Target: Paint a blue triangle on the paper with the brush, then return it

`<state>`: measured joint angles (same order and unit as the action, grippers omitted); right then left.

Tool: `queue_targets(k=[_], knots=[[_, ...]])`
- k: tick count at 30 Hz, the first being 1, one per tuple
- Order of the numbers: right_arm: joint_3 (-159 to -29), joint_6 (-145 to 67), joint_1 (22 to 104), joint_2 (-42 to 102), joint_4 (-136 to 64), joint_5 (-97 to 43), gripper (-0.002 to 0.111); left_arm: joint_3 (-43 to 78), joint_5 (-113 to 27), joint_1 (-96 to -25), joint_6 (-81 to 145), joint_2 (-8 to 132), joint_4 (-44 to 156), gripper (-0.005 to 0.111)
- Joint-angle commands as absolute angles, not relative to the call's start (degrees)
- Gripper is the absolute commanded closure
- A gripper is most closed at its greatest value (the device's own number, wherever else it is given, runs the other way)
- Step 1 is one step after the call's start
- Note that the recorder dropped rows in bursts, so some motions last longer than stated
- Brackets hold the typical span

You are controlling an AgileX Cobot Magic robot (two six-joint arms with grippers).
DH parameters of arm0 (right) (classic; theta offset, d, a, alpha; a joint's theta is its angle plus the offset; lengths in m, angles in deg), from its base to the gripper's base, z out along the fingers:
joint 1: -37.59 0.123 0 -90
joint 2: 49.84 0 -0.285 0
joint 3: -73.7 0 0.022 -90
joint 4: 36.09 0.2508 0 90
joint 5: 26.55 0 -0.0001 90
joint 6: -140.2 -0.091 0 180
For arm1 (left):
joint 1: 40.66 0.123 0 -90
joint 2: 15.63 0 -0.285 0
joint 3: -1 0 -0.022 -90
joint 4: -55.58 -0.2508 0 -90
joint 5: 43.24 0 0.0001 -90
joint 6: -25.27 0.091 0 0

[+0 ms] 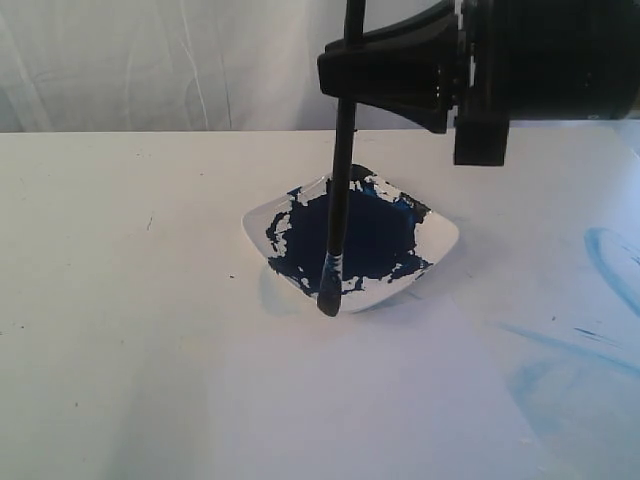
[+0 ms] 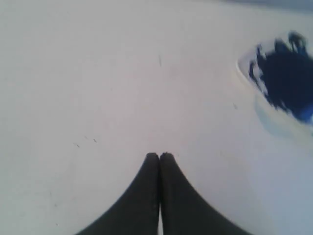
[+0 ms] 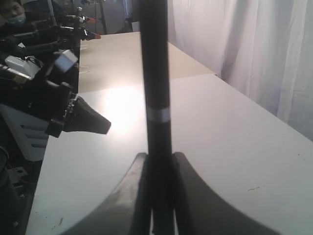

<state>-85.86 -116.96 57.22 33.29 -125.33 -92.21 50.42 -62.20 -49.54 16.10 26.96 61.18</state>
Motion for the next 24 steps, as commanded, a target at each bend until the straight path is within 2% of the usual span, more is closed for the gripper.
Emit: queue_targets(k=[1, 5, 8, 15, 24], knots=[[-85.6, -116.6, 56.9, 32.7, -124.4, -94.0, 0.108, 35.7, -86.8, -51.0, 52.0, 45.7, 84.1, 0.107], [-85.6, -116.6, 56.9, 32.7, -124.4, -96.5, 0.108, 26.2, -101.3, -51.0, 66.0, 61.7, 94.6, 0.107], [-85.6, -116.8, 56.9, 32.7, -124.4, -96.5, 0.108, 22.6, -104.8, -51.0, 70.7, 70.6, 99.3, 0.107], [-85.6, -117.6, 56.9, 32.7, -125.3, -96.5, 0.108, 22.3, -102.3, -52.2, 83.1, 88.8, 109.6, 0.107], [-85.6, -117.6, 56.9, 33.0, -128.2, -96.5, 0.108, 22.3, -92.3, -60.1, 84.6, 96.6, 108.6, 0.107]])
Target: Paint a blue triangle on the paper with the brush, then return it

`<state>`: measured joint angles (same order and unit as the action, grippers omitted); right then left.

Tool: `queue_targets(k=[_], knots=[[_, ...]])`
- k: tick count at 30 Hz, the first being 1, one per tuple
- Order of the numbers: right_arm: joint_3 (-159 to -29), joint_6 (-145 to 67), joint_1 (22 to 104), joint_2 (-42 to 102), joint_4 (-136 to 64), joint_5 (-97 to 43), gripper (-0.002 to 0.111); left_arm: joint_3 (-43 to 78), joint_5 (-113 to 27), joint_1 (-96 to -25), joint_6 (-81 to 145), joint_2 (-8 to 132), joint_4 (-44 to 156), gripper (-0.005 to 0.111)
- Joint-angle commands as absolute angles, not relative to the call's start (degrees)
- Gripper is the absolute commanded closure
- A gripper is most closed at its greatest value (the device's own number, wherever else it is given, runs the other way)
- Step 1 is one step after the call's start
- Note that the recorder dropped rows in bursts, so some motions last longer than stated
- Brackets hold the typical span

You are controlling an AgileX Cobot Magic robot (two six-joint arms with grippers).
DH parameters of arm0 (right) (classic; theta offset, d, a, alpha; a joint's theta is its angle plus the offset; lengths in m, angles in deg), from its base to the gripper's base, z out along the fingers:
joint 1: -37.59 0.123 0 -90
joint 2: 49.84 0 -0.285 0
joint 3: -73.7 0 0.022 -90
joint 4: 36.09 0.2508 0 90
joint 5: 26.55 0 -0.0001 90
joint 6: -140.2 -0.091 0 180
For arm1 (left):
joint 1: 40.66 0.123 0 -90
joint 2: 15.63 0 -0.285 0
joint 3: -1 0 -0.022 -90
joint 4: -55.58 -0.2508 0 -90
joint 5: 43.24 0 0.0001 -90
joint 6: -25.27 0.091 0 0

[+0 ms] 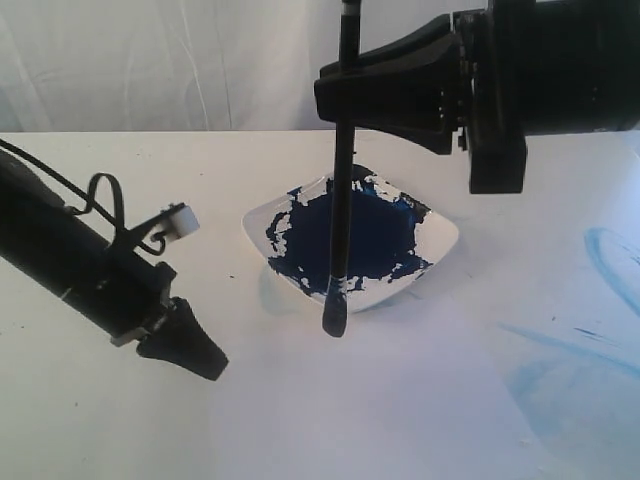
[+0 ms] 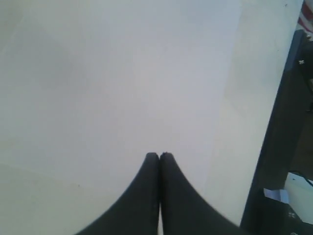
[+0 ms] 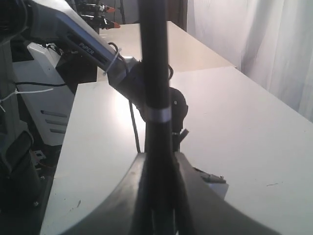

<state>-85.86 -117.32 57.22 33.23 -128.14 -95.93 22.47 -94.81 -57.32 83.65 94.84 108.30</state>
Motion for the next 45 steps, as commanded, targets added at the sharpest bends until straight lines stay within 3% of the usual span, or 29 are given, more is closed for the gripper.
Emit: queue_targets(k=[1, 16, 33, 45], knots=[[-85.6, -117.6, 57.0, 33.0, -128.2, -96.5, 0.108, 22.2, -91.5, -60.7, 84.6, 96.8, 108.5, 0.107], [-85.6, -115.4, 57.6, 37.6, -128.0, -96.5, 0.108, 22.2, -85.0, -61.5, 84.6, 96.8, 106.2, 0.107], [-85.6, -106.0, 65.6, 46.2, -123.7, -96.5, 0.108, 22.3, -83.2, -61.5, 84.6, 96.8, 104.6, 0.107], [-85.6, -101.4, 66.2, 51.3, -120.9, -96.5, 0.108, 22.3, -82.5, -61.5, 84.6, 100.3, 104.2, 0.107]])
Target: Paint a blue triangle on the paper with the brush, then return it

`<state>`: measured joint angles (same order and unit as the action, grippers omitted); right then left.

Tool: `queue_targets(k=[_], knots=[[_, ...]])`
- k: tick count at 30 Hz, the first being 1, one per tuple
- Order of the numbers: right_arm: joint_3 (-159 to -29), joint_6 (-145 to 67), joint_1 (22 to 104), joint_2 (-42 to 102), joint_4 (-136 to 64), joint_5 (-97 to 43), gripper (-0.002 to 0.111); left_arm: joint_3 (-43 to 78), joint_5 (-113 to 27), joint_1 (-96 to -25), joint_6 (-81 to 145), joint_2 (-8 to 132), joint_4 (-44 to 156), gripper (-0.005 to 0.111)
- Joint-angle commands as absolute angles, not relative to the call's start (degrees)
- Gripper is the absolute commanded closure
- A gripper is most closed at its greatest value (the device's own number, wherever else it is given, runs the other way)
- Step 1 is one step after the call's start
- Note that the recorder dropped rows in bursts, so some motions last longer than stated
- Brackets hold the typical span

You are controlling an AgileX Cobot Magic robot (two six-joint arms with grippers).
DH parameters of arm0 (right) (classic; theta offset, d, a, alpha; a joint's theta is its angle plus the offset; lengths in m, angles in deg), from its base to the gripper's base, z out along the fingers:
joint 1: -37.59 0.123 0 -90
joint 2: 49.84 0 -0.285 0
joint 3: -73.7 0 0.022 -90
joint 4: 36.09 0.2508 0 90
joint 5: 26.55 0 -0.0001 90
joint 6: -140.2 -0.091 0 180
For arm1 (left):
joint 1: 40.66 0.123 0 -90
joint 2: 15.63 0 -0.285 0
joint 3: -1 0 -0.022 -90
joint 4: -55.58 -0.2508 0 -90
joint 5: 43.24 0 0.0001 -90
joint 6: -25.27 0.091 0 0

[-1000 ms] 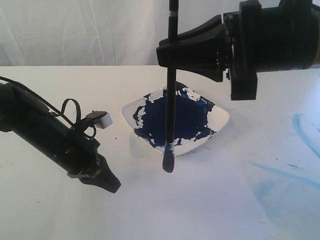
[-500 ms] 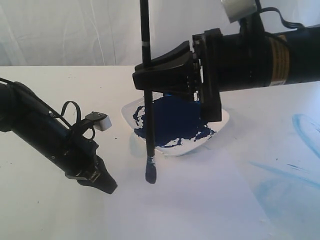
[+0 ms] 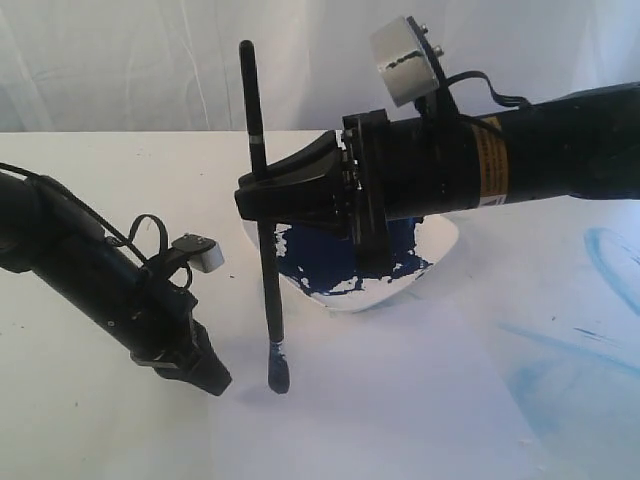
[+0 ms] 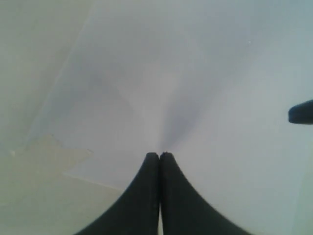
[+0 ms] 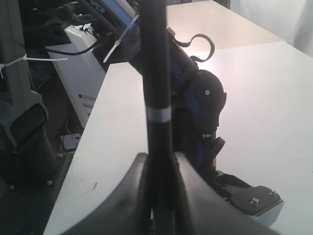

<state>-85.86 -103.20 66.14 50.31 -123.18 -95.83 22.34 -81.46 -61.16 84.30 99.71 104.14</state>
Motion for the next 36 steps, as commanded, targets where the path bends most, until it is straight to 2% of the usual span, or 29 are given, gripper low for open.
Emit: queue_targets(k=[1, 36], knots=[[-85.6, -101.4, 66.2, 51.7, -120.6, -96.5, 0.108, 22.3, -82.5, -61.5, 84.6, 100.3, 104.2, 0.107], [-85.6, -97.2, 66.2, 57.6, -120.7, -96.5, 0.108, 22.3, -82.4, -61.5, 82.5, 100.5, 101.8, 0.107]])
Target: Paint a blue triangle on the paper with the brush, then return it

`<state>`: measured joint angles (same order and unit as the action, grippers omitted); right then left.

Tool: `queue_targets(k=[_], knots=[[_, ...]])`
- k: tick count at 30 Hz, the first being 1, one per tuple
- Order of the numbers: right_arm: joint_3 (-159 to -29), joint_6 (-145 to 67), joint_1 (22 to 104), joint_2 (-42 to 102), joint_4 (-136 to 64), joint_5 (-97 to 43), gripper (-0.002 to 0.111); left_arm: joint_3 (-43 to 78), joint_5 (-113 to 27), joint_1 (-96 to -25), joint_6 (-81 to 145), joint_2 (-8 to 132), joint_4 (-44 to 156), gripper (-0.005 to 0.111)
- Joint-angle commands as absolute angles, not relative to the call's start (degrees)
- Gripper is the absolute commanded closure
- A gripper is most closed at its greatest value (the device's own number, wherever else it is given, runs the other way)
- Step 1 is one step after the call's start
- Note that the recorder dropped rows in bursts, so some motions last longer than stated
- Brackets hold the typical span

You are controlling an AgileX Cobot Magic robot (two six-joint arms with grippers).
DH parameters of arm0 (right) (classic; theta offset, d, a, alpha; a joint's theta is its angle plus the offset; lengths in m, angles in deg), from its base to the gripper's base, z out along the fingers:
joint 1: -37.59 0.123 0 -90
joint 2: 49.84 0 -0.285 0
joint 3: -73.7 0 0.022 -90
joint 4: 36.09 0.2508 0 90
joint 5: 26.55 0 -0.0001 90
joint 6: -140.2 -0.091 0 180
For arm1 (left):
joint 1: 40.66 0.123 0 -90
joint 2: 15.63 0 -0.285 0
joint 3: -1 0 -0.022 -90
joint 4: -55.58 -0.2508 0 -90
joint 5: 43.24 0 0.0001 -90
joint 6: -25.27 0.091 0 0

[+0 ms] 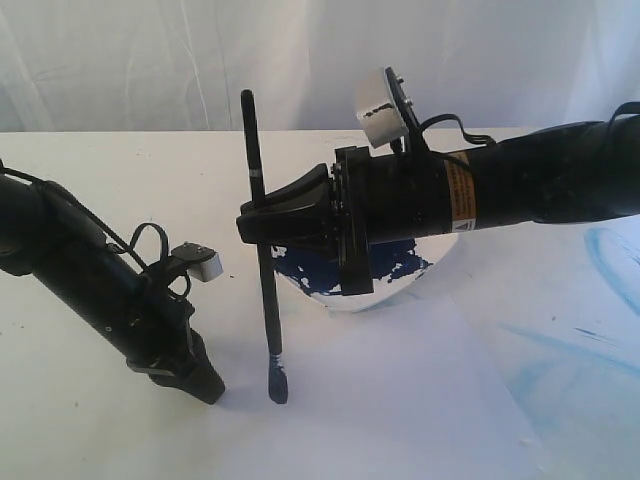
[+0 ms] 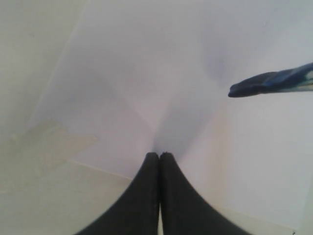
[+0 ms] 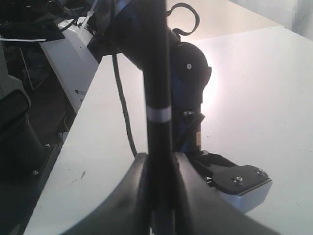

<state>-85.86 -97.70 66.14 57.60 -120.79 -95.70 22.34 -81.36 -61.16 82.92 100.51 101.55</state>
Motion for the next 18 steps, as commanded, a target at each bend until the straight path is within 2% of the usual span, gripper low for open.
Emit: queue_targets(k=[1, 18], knots=[[-85.6, -97.2, 66.2, 57.6, -120.8, -96.5, 0.108, 22.3, -82.4, -61.5, 82.5, 100.5, 101.8, 0.107], [-85.6, -97.9, 66.2, 57.6, -123.9, -93.3, 0.108, 22.3, -82.4, -61.5, 82.5, 100.5, 101.8, 0.107]])
